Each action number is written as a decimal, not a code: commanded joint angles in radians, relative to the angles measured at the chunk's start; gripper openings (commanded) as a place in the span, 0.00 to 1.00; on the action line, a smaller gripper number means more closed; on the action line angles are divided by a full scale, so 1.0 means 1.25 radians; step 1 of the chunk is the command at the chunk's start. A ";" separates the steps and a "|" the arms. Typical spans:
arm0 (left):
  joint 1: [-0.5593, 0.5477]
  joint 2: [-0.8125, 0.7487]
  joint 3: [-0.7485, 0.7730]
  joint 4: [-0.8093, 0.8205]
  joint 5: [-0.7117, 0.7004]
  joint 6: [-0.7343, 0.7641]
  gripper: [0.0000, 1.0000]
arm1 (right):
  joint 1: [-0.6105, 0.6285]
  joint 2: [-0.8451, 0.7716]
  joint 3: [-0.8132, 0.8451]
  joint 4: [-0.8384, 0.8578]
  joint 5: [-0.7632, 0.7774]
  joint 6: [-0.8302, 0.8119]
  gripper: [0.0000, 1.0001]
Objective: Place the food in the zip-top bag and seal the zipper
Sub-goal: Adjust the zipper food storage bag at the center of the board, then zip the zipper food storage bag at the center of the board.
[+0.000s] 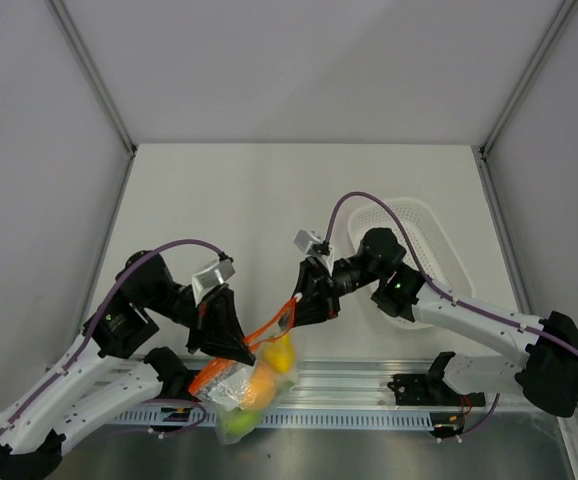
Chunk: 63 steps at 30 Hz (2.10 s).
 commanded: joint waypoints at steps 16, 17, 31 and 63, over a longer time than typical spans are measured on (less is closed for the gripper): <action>0.010 0.121 0.057 -0.326 -0.649 0.089 0.01 | -0.024 -0.187 -0.117 -0.149 0.380 -0.036 0.00; 0.014 0.158 0.057 -0.325 -0.678 0.085 0.01 | -0.024 -0.189 -0.120 -0.164 0.416 -0.040 0.00; 0.009 0.259 0.113 -0.144 -0.587 0.205 0.89 | -0.017 -0.167 -0.182 -0.240 0.688 0.007 0.00; -0.125 0.414 0.127 -0.161 -0.717 0.267 0.01 | -0.065 -0.279 -0.166 -0.430 0.582 0.050 0.39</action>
